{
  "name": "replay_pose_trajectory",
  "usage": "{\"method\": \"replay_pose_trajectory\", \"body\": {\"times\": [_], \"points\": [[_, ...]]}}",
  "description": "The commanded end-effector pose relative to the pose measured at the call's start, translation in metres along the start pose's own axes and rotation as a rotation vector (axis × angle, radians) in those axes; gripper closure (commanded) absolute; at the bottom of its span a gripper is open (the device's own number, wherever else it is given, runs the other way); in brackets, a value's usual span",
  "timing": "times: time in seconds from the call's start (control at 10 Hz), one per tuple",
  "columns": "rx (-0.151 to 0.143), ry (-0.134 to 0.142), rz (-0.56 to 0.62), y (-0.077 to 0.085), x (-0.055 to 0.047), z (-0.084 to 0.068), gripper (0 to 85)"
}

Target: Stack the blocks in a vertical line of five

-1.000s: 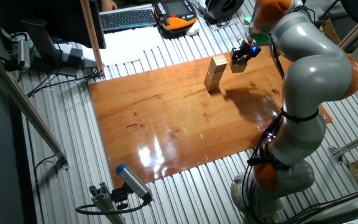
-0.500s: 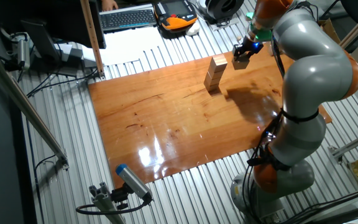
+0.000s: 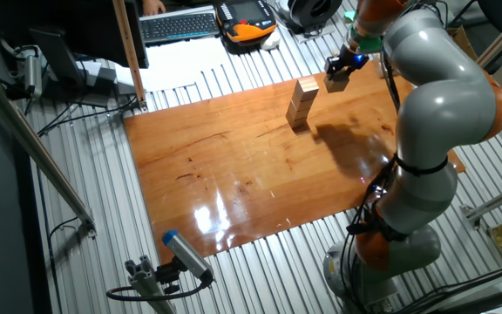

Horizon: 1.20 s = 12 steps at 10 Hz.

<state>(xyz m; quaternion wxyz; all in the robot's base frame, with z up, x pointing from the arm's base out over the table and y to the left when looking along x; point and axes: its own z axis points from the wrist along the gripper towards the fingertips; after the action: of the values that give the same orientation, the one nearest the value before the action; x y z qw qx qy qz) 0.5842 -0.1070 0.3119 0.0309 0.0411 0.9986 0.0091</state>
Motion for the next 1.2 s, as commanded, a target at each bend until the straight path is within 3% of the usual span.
{"method": "replay_pose_trajectory", "body": {"times": [0.0, 0.4, 0.8, 1.1], "points": [[0.003, -0.004, -0.010, 0.004, -0.001, -0.005, 85.0], [-0.001, -0.002, -0.025, 0.028, -0.011, -0.010, 85.0], [0.018, 0.000, -0.051, 0.057, -0.024, -0.013, 85.0], [0.008, -0.010, -0.082, 0.062, -0.028, -0.004, 85.0]]}}
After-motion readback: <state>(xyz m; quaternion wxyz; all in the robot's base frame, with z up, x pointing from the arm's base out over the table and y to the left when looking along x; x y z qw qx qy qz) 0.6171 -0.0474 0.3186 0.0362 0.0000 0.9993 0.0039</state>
